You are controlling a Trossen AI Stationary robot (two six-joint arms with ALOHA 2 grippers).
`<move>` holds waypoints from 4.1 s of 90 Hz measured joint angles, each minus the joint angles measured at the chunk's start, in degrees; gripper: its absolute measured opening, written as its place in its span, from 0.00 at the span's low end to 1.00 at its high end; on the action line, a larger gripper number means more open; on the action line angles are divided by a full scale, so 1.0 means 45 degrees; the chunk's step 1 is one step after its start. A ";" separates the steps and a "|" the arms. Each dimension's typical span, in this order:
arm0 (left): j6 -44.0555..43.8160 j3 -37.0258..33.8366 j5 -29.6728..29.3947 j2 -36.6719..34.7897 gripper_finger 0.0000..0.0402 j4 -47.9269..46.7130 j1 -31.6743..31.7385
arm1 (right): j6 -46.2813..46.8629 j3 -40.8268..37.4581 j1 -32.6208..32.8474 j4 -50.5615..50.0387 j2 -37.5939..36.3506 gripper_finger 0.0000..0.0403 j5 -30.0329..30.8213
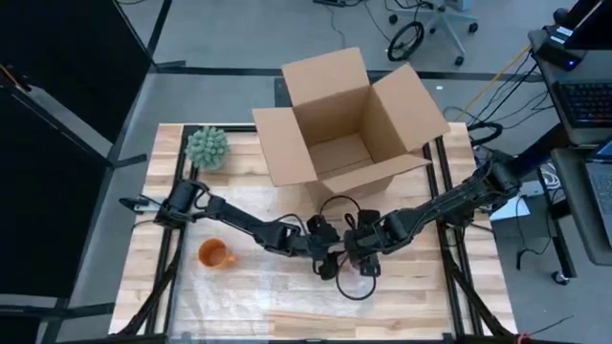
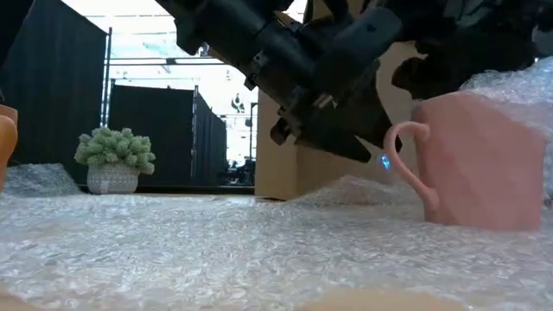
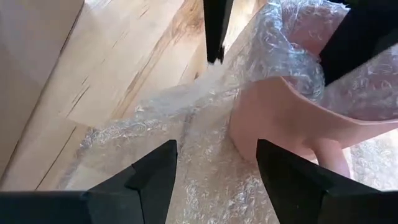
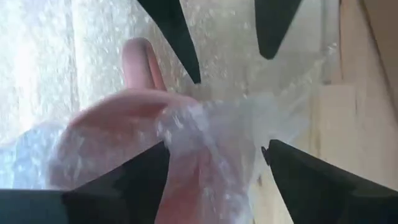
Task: Wrap mug
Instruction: Wrap the pink mug with bubble wrap
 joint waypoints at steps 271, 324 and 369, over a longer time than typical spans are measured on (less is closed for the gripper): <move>-0.1381 0.1387 0.3579 -0.0355 0.51 -1.1909 -0.1917 | 0.6508 -0.7872 0.5398 0.3421 -0.6280 0.64 0.3877; -0.1326 0.1936 0.2899 -0.0749 0.02 -1.1554 -0.1544 | 0.6463 -0.7872 0.5413 0.3561 -0.6275 0.64 0.4264; 0.0947 0.4794 0.1152 -0.0792 0.00 -1.1279 -0.1094 | 0.6183 -0.7872 0.5413 0.4070 -0.6275 0.64 0.4599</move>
